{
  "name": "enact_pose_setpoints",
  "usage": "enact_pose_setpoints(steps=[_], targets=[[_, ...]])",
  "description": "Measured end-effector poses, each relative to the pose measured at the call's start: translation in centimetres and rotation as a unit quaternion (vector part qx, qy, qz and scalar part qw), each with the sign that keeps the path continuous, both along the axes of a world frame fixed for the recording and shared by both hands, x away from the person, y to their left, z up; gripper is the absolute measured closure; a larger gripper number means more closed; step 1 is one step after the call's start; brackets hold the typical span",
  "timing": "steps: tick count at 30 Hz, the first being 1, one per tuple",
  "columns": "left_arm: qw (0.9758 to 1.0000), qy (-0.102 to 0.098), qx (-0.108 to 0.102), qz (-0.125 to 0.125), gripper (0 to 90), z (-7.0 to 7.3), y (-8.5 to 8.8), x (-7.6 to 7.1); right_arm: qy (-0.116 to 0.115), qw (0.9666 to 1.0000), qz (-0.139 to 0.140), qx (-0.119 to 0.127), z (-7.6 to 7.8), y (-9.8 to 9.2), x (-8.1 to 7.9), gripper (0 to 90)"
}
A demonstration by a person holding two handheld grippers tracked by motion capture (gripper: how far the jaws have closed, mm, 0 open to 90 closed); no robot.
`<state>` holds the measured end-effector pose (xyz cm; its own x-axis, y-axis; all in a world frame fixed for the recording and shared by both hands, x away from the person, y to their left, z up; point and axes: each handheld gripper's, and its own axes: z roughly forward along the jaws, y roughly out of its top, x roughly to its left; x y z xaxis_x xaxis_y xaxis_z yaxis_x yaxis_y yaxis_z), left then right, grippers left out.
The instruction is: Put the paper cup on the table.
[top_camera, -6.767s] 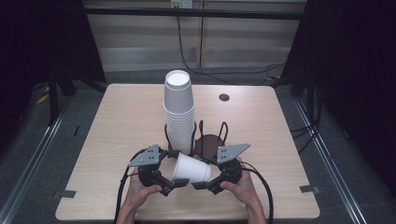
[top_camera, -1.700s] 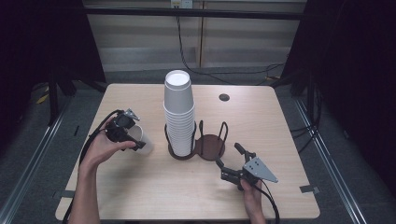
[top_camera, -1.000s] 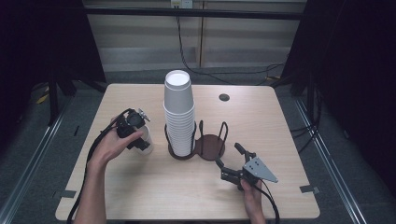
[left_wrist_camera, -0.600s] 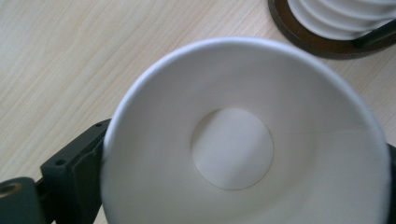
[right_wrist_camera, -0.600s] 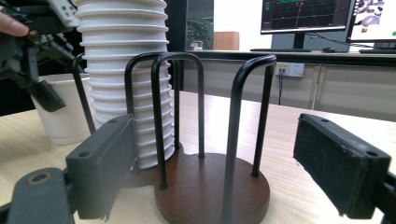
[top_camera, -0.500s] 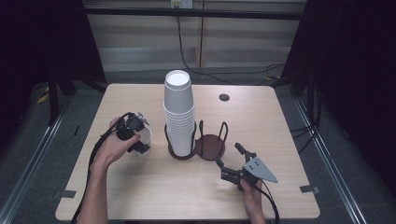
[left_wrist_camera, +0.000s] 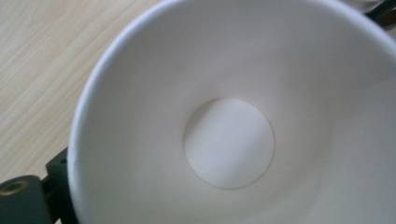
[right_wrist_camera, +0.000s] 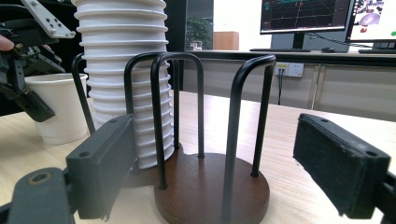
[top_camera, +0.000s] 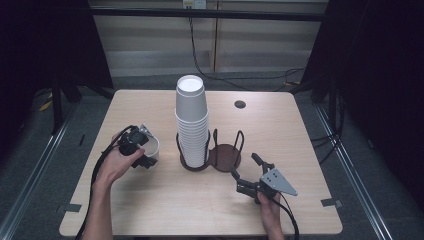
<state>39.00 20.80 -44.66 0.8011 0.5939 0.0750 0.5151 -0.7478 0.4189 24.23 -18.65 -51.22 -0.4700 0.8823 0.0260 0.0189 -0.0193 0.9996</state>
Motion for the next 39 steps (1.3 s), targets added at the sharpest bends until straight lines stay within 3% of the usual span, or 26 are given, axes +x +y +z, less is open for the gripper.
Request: enact_pose_setpoints(steps=[5, 7, 11, 16, 23, 24, 26, 29, 34, 38, 39], targets=[[1.0000, -0.001, -0.002, -0.002, 11.1, -0.5, 0.5, -0.2, 0.000, 1.0000, 0.000, 0.000, 0.0, 0.0, 0.0, 13.0], [0.9998, 0.003, -0.018, 0.004, 13.8, -0.7, 0.9, -0.5, 0.000, 1.0000, 0.000, 0.000, 0.0, 0.0, 0.0, 13.0], [0.9997, 0.007, -0.022, 0.005, 15.7, -0.9, 1.3, -0.6, 0.000, 1.0000, 0.000, 0.000, 0.0, 0.0, 0.0, 13.0], [0.9985, 0.010, -0.052, 0.013, 15.8, -1.1, 2.2, -1.1, 0.000, 1.0000, 0.000, 0.000, 0.0, 0.0, 0.0, 13.0], [0.9965, -0.001, -0.081, 0.024, 15.8, -1.2, 3.3, -2.0, 0.000, 1.0000, 0.000, 0.000, 0.0, 0.0, 0.0, 12.9], [0.9965, -0.011, -0.078, 0.027, 15.8, -1.2, 3.3, -2.2, 0.000, 1.0000, 0.000, 0.000, 0.0, 0.0, 0.0, 12.9], [0.9966, -0.007, -0.078, 0.027, 15.8, -1.3, 3.4, -2.3, 0.000, 1.0000, 0.000, 0.000, 0.0, 0.0, 0.0, 12.9], [0.9932, -0.023, -0.106, 0.044, 15.9, -1.2, 4.2, -3.1, 0.000, 1.0000, 0.000, 0.000, 0.0, 0.0, 0.0, 12.9], [0.9874, -0.040, -0.145, 0.050, 16.0, -0.8, 4.8, -4.7, 0.000, 1.0000, -0.001, -0.001, 0.0, 0.0, 0.0, 12.9], [0.9844, -0.058, -0.151, 0.069, 15.9, -0.7, 5.2, -5.8, 0.000, 1.0000, -0.002, -0.001, 0.0, 0.0, 0.0, 12.9], [0.9826, -0.066, -0.158, 0.072, 15.7, -0.7, 5.2, -6.0, 0.000, 1.0000, -0.002, -0.001, 0.0, 0.0, 0.0, 12.9]])
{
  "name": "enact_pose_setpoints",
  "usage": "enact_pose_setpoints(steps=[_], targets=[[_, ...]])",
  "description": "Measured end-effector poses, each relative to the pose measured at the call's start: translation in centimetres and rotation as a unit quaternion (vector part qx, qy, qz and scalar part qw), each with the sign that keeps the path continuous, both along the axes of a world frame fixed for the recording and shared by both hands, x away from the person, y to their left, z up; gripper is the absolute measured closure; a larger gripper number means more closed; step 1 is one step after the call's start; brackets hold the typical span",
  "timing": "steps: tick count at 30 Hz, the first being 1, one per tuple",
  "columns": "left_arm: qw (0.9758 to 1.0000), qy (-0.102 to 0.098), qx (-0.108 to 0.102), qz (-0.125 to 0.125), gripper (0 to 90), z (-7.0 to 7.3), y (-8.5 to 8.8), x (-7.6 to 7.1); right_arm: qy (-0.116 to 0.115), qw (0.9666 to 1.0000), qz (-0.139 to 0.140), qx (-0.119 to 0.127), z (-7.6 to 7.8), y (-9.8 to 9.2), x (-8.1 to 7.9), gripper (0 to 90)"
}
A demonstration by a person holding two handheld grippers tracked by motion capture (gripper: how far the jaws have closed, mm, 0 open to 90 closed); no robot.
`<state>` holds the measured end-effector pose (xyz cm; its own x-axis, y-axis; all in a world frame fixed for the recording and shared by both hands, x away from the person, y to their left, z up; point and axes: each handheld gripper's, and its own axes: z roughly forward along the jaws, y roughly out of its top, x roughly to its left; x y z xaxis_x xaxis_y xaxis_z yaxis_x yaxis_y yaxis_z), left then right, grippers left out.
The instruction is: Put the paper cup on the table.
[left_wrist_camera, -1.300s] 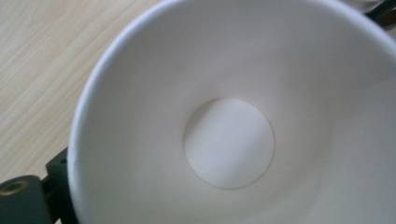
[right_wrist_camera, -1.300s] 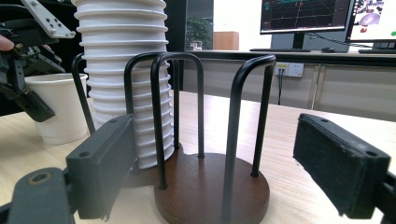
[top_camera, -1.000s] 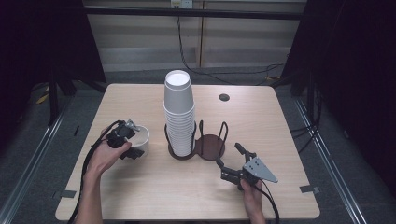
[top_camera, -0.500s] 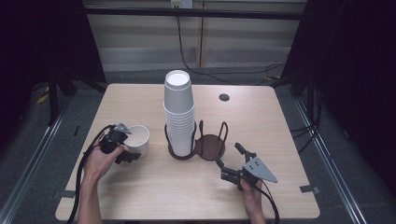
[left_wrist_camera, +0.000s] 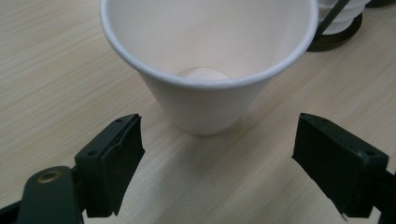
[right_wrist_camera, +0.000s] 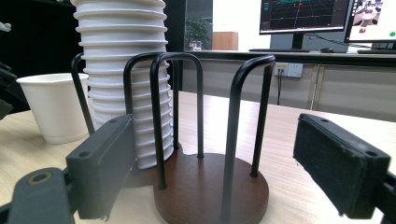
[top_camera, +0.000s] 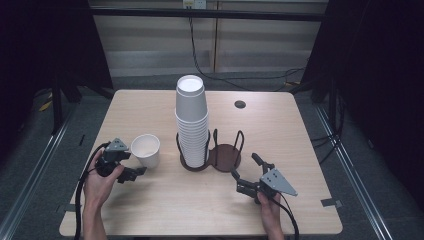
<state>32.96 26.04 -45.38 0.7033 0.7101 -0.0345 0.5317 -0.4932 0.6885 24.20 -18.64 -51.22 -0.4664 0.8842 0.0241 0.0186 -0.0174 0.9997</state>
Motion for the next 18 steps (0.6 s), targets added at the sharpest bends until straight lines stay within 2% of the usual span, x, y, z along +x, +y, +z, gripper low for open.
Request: enact_pose_setpoints(steps=[3, 4, 6, 7, 9, 11, 14, 17, 18], targets=[[0.9995, -0.028, -0.016, 0.005, 15.7, 0.2, 0.1, -0.8, -0.001, 1.0000, -0.001, 0.000, 0.0, 0.0, 0.0, 12.9], [0.9991, -0.032, -0.027, 0.010, 15.9, 0.2, 0.0, -1.1, 0.000, 1.0000, -0.001, 0.000, 0.0, 0.0, 0.0, 12.9], [0.9974, -0.047, -0.052, 0.016, 16.5, 0.4, 0.1, -1.7, 0.000, 1.0000, -0.001, 0.000, 0.0, 0.0, 0.0, 12.9], [0.9966, -0.048, -0.064, 0.018, 16.7, 0.4, 0.2, -1.9, 0.000, 1.0000, -0.001, 0.000, 0.0, 0.0, 0.0, 12.9], [0.9956, -0.057, -0.069, 0.026, 16.5, 0.3, 0.2, -2.5, 0.000, 1.0000, -0.001, 0.000, 0.0, 0.0, 0.0, 12.9], [0.9935, -0.070, -0.084, 0.032, 16.3, 0.2, 0.2, -3.3, 0.000, 1.0000, -0.001, 0.000, 0.0, 0.0, 0.0, 12.9], [0.9853, -0.090, -0.141, 0.034, 15.8, 0.3, 0.2, -4.3, 0.000, 1.0000, -0.002, 0.000, 0.0, 0.0, 0.0, 12.9], [0.9781, -0.105, -0.177, 0.032, 16.2, 0.2, 0.0, -4.9, 0.000, 1.0000, -0.001, 0.000, 0.0, 0.0, 0.0, 12.9], [0.9775, -0.110, -0.177, 0.034, 16.3, 0.1, -0.2, -5.1, 0.000, 1.0000, -0.001, 0.000, 0.0, 0.0, 0.0, 12.9]])
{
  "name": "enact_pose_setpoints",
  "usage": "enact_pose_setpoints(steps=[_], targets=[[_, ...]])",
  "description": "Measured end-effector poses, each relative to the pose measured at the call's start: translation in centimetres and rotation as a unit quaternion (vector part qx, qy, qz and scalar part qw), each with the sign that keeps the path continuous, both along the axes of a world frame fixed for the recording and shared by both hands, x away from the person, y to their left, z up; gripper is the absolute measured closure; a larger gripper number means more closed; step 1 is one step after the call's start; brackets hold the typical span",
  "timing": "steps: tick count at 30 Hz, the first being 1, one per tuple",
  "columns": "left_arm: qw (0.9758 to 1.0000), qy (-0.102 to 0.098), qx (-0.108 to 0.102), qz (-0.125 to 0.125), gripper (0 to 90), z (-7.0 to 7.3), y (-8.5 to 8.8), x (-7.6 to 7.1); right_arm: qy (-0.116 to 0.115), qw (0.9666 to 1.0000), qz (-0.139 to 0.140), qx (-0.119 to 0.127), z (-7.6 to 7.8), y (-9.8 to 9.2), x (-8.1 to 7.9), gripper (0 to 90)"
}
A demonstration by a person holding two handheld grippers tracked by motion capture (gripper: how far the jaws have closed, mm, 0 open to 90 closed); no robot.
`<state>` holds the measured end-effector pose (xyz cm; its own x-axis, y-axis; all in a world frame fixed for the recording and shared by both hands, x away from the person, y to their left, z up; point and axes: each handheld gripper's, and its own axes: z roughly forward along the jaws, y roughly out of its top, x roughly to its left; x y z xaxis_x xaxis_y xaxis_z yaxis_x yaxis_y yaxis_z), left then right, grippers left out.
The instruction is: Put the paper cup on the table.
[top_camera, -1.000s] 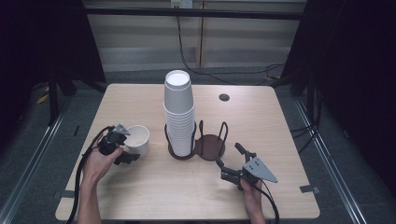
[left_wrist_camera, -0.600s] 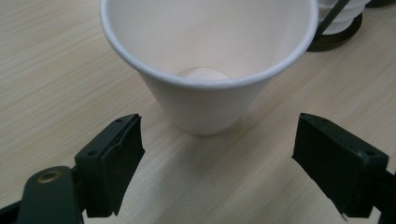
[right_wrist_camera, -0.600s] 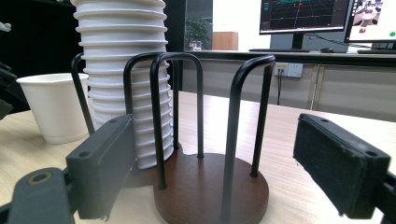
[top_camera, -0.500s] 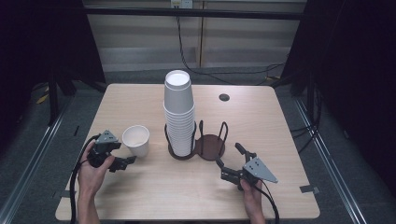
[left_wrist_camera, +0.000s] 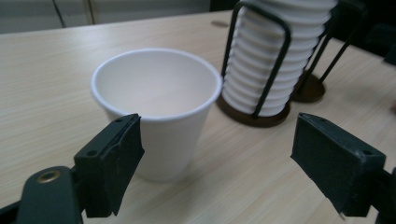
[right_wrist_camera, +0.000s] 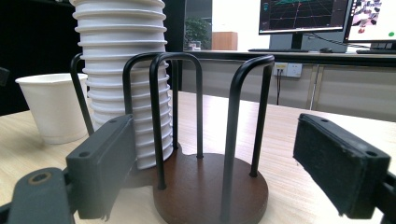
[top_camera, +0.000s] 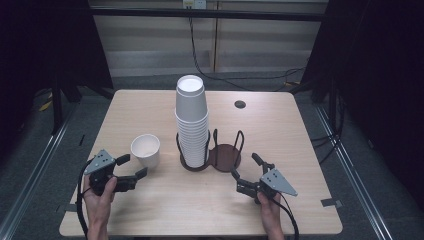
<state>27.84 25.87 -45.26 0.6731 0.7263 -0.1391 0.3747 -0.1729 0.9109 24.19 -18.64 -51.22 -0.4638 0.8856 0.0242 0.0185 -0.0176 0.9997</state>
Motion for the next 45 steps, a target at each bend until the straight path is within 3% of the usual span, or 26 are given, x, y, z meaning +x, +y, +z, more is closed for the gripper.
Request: enact_pose_setpoints(steps=[2, 5, 9, 14, 16, 19, 21, 22, 25, 28, 30, 31, 32, 36, 37, 38, 40, 42, 45], targets=[[0.9999, -0.011, 0.004, 0.011, 16.1, -0.2, -0.5, -0.4, 0.000, 1.0000, 0.000, 0.000, 0.0, 0.0, 0.0, 12.9], [0.9994, -0.031, -0.011, 0.004, 16.1, -0.5, -1.3, -1.0, 0.000, 1.0000, 0.000, 0.000, 0.0, 0.0, 0.0, 13.0], [0.9985, -0.052, -0.012, 0.011, 15.9, -0.8, -2.4, -1.8, 0.000, 1.0000, 0.000, 0.000, 0.0, 0.0, 0.0, 13.0], [0.9955, -0.091, -0.022, 0.013, 15.9, -1.1, -4.1, -2.6, 0.000, 1.0000, 0.000, 0.000, 0.0, 0.0, 0.0, 13.0], [0.9949, -0.095, -0.033, 0.007, 15.9, -1.4, -4.8, -2.8, 0.000, 1.0000, 0.000, 0.000, 0.0, 0.0, 0.0, 13.0], [0.9938, -0.109, -0.021, -0.004, 15.8, -2.2, -6.2, -2.9, 0.000, 1.0000, 0.000, 0.000, 0.0, 0.0, 0.0, 13.0], [0.9934, -0.109, -0.030, -0.016, 15.8, -2.5, -6.7, -2.8, 0.000, 1.0000, 0.000, 0.000, 0.0, 0.0, 0.0, 13.0], [0.9938, -0.110, -0.013, -0.015, 15.8, -3.0, -7.8, -2.5, 0.001, 1.0000, 0.000, 0.000, 0.0, 0.0, 0.0, 13.0], [0.9931, -0.112, -0.032, -0.011, 15.7, -3.5, -9.1, -2.4, 0.000, 1.0000, 0.000, 0.000, 0.0, 0.0, 0.0, 13.0], [0.9933, -0.112, -0.027, -0.012, 15.8, -3.8, -10.1, -2.3, 0.000, 1.0000, 0.000, 0.000, 0.0, 0.0, 0.0, 13.0], [0.9927, -0.118, -0.021, -0.013, 15.8, -3.9, -10.6, -2.4, -0.002, 1.0000, -0.001, -0.001, 0.0, 0.0, 0.0, 13.0], [0.9933, -0.108, -0.038, -0.018, 15.7, -4.0, -10.8, -2.4, -0.002, 1.0000, -0.001, 0.000, 0.0, 0.0, 0.0, 13.0], [0.9931, -0.106, -0.041, -0.029, 15.8, -4.1, -11.0, -2.3, -0.002, 1.0000, -0.001, 0.000, 0.0, 0.0, 0.0, 13.0], [0.9929, -0.110, -0.042, -0.016, 15.8, -4.8, -11.6, -2.7, -0.002, 1.0000, 0.000, 0.001, 0.0, 0.0, 0.0, 13.1], [0.9927, -0.108, -0.052, -0.011, 15.7, -5.1, -11.7, -2.8, -0.002, 1.0000, 0.000, 0.000, 0.0, 0.0, 0.0, 13.1], [0.9932, -0.106, -0.046, -0.012, 15.7, -5.2, -11.6, -2.9, -0.001, 1.0000, 0.000, 0.000, 0.0, 0.0, 0.0, 13.1], [0.9906, -0.127, -0.050, -0.004, 15.6, -5.3, -11.6, -3.1, 0.000, 1.0000, 0.001, 0.000, 0.0, 0.0, 0.0, 13.3], [0.9896, -0.129, -0.063, -0.003, 15.6, -5.4, -11.6, -3.3, 0.000, 1.0000, 0.001, 0.000, 0.0, 0.0, 0.0, 13.4], [0.9863, -0.153, -0.060, -0.010, 15.6, -5.5, -11.5, -3.7, 0.001, 1.0000, 0.001, -0.001, 0.0, 0.0, 0.0, 13.4]])
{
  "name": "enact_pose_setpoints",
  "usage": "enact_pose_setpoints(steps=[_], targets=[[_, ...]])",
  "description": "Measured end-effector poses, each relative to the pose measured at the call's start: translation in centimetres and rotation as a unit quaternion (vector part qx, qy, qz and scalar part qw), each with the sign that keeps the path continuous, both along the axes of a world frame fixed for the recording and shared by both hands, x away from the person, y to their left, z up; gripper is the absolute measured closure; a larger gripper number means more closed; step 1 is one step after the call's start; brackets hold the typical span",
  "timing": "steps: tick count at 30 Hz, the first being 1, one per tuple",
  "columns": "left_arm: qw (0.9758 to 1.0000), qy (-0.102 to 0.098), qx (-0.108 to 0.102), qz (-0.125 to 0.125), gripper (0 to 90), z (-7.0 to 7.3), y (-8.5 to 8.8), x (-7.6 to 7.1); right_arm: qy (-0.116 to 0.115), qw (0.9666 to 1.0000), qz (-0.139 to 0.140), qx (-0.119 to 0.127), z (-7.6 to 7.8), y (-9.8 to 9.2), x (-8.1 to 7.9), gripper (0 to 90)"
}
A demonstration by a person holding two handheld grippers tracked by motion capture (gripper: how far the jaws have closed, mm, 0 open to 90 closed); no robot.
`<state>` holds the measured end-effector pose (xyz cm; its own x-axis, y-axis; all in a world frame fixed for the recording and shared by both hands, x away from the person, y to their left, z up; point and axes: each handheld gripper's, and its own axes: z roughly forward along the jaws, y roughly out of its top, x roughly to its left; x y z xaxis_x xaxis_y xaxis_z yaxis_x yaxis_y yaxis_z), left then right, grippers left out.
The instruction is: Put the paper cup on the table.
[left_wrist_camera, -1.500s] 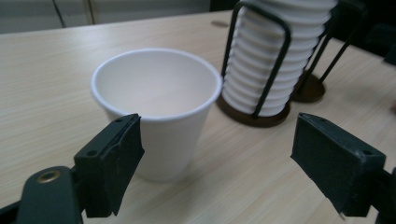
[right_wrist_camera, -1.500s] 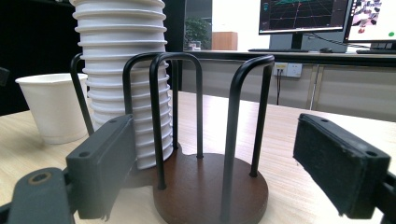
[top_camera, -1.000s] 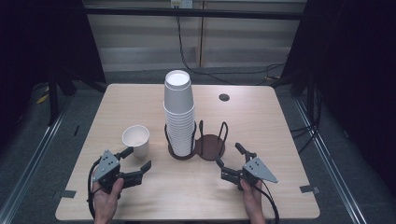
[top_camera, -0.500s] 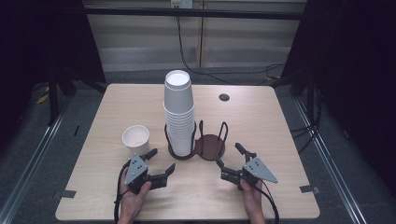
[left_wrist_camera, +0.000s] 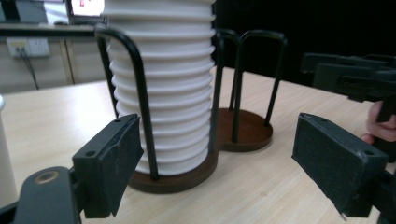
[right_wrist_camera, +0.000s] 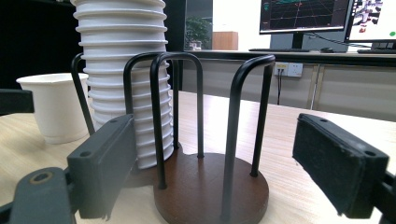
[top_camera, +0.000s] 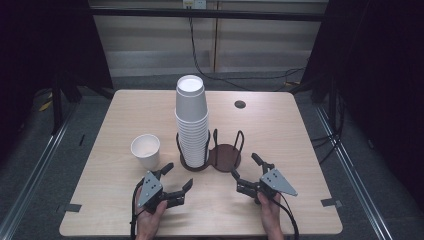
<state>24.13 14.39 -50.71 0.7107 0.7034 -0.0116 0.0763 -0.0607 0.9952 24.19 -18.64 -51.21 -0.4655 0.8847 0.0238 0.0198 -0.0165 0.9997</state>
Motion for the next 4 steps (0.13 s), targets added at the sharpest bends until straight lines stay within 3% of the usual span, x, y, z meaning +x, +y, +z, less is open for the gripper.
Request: enact_pose_setpoints(steps=[4], targets=[[0.9999, -0.011, 0.001, 0.002, 15.7, -0.04, 0.01, -0.22, 0.006, 1.0000, -0.004, -0.007, 0.07, 0.13, 0.11, 14.8]])
